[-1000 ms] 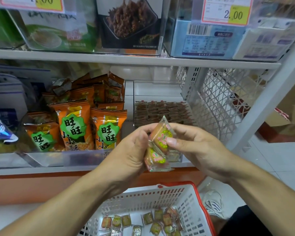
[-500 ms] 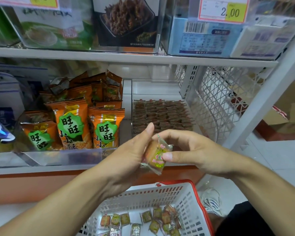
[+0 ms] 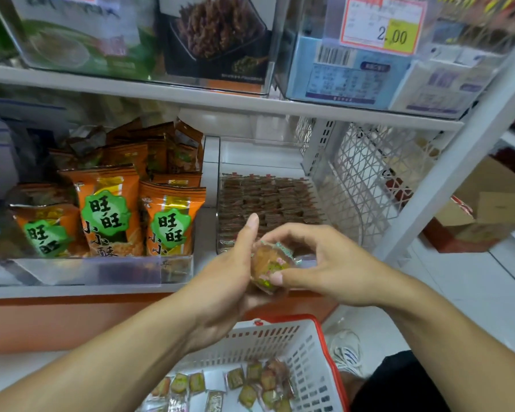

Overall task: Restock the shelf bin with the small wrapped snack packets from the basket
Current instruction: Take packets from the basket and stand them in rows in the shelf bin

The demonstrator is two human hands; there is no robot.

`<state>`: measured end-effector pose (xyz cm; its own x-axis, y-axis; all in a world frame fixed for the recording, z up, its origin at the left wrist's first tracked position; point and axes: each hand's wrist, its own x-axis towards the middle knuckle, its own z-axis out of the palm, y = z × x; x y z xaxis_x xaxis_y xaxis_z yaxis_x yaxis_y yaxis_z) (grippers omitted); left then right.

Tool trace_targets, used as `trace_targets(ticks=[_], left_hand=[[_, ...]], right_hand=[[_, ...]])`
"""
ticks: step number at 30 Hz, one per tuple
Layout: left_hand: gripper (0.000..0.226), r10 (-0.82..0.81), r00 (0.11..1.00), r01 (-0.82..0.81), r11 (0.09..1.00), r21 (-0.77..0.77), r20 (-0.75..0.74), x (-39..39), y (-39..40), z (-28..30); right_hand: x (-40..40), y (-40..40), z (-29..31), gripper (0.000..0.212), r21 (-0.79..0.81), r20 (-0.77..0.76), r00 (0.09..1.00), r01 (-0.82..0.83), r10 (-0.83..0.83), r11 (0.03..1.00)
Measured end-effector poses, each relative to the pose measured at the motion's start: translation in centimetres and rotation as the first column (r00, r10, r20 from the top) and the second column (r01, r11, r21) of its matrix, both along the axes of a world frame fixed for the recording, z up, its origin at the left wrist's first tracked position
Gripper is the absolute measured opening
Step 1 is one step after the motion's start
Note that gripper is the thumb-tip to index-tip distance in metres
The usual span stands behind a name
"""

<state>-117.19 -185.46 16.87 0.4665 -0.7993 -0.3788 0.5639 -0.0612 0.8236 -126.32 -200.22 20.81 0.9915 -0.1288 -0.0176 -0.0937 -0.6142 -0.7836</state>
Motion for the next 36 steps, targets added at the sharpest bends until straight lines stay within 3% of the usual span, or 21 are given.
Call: trace_targets(ticks=[2,3,4,6,8,9,12,15,17,25,31,36], left_hand=[[0.079,0.119,0.971,-0.122,0.993,0.001,0.210,0.3,-0.3,-0.1],[0.076,0.162,0.911,-0.177,0.984,0.003,0.380,0.5,-0.3,-0.4],[0.067,0.167,0.797,-0.209,0.978,0.005,0.580,0.7,-0.1,-0.8],[0.045,0.051,0.444,-0.224,0.973,0.055,0.895,1.2,0.5,-1.4],[0.050,-0.127,0.166,-0.186,0.970,0.158,0.978,1.5,0.9,-1.8],[0.058,-0.202,0.111,-0.175,0.960,0.219,0.973,1.5,0.9,-2.0],[0.082,-0.365,0.105,-0.154,0.913,0.378,0.925,1.3,1.1,-2.6],[0.094,-0.477,0.063,-0.104,0.870,0.482,0.876,1.1,1.4,-3.1],[0.096,-0.518,0.022,-0.089,0.851,0.518,0.855,1.1,1.4,-3.2],[0.097,-0.559,-0.036,-0.075,0.828,0.556,0.828,1.1,1.7,-3.4],[0.098,-0.549,-0.049,-0.075,0.835,0.545,0.834,1.2,1.6,-3.8],[0.095,-0.530,-0.030,-0.047,0.848,0.528,0.847,1.2,2.2,-2.9]], right_hand=[[0.2,-2.1,0.7,0.041,-0.108,0.058,0.990,0.131,-0.126,0.985],[0.5,-3.2,1.1,0.041,-0.262,0.083,0.976,0.214,-0.199,0.941],[0.8,-4.3,1.5,0.040,-0.475,0.094,0.962,0.268,-0.255,0.838],[1.8,-6.2,1.5,0.038,-0.818,0.045,0.948,0.216,-0.315,0.533],[3.3,-7.5,0.4,0.034,-0.936,-0.073,0.920,0.069,-0.384,0.344],[4.1,-8.0,-0.5,0.030,-0.948,-0.129,0.899,0.012,-0.418,0.319],[5.7,-8.7,-3.0,0.018,-0.933,-0.232,0.847,-0.053,-0.479,0.357],[5.8,-9.2,-4.9,0.020,-0.980,-0.150,0.894,-0.078,-0.422,0.183],[5.8,-9.5,-5.6,0.024,-0.991,-0.109,0.917,-0.068,-0.383,0.119],[7.4,-9.7,-6.6,0.033,-0.961,-0.114,0.878,0.021,-0.464,0.277],[8.2,-10.0,-7.7,0.028,-0.952,-0.191,0.857,-0.042,-0.479,0.304],[7.4,-9.1,-6.6,0.025,-0.916,-0.287,0.848,-0.106,-0.446,0.387]])
